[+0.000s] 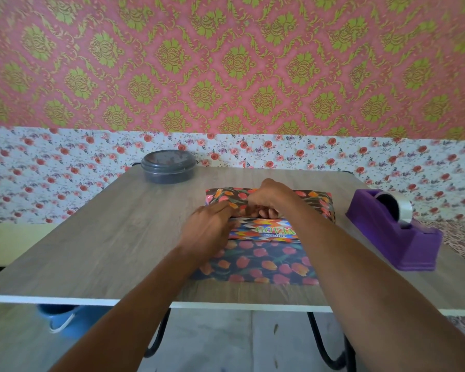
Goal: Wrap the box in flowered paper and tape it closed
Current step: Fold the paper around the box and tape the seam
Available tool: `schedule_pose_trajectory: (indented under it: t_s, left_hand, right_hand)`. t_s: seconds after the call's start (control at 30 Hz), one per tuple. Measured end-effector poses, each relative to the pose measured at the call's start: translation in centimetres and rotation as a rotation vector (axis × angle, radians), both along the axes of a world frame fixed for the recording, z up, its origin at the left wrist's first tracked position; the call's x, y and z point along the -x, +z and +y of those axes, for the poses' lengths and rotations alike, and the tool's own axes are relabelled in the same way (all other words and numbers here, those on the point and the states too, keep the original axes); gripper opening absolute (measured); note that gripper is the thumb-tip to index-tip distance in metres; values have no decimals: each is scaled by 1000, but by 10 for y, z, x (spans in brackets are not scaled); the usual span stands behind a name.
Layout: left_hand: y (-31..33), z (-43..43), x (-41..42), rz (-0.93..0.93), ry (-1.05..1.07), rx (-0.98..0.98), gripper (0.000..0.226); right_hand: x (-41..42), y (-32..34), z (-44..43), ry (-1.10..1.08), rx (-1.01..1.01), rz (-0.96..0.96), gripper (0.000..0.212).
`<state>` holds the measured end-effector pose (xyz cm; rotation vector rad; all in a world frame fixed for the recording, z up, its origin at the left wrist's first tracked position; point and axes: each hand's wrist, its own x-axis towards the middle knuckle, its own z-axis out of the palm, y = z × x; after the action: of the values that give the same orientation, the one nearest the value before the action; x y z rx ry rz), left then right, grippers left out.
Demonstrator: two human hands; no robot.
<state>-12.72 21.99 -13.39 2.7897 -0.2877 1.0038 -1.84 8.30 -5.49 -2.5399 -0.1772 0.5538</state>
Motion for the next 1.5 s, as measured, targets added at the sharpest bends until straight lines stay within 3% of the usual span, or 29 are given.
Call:
schedule_pose_trajectory:
  t_s: [0.2, 0.27, 0.4, 0.57, 0.73, 0.93, 1.0, 1.1, 1.17, 1.27, 1.37, 1.5]
  left_hand:
    - [0, 1, -1, 44, -22, 67, 18]
    - [-1, 3, -2, 69, -39, 54, 21]
    - [-1, 0, -6, 196, -21, -48, 53]
    - [4, -10, -2, 307, 118, -176, 58]
    - [8, -9, -4, 287, 131, -141, 46]
    - [7, -10, -5, 315, 111, -131, 51]
    - [7, -9, -4, 300, 102, -39, 44]
    - [5, -10, 1, 263, 92, 22, 39]
    - [2, -11, 9, 177, 74, 7, 40]
    - [0, -14, 28, 126, -77, 21, 43]
    - [-4, -16, 49, 262, -270, -18, 44]
    - [-12, -24, 68, 397, -257, -101, 49]
  right_hand:
    - [3, 9, -13, 25, 153, 90, 47]
    - [1, 8, -17, 19, 155, 90, 43]
    - [0, 8, -24, 17, 110, 29, 30]
    - [3, 2, -33, 31, 30, -74, 20]
    - [4, -5, -40, 25, -120, -120, 18]
    - [15, -23, -66, 72, -608, -254, 19]
    - [19, -29, -78, 102, -680, -400, 13]
    - [30, -43, -98, 193, -587, -695, 13]
    - [45, -53, -115, 314, -555, -751, 12]
    - [72, -63, -145, 412, -505, -666, 16]
    - [87, -76, -173, 421, -360, -560, 33]
    - [94, -93, -189, 426, -244, -597, 41]
